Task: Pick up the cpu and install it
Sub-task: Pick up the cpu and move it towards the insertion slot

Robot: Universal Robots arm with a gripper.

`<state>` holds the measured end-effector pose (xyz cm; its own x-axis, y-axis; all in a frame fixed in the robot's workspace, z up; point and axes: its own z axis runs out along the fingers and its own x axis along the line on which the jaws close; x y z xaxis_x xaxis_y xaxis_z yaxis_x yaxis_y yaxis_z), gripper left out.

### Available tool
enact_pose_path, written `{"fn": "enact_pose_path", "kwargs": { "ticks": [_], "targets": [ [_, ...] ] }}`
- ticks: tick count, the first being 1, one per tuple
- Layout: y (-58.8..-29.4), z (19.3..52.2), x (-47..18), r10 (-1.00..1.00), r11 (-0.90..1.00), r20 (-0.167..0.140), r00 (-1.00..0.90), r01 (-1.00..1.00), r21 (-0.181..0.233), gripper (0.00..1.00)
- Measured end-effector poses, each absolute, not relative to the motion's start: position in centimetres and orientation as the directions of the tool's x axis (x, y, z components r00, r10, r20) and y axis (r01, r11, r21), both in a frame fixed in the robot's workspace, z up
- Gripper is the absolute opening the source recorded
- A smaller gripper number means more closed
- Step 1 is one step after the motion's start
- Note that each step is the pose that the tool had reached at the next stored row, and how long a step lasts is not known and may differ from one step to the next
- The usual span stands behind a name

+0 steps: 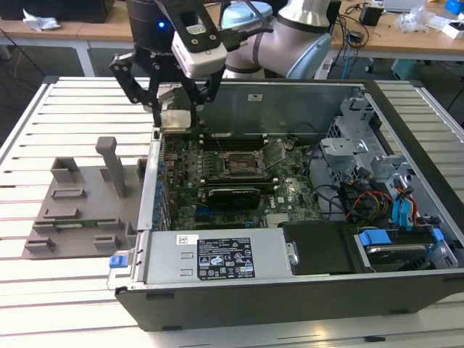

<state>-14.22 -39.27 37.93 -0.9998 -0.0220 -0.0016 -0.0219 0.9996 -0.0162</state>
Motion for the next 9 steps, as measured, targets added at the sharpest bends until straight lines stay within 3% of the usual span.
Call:
{"fn": "enact_pose_path", "kwargs": {
  "ticks": [9],
  "targets": [
    [-39.1, 37.3, -10.7, -0.022, 1.0, 0.001, -1.0, -0.022, -0.016, 0.55]
  ]
}}
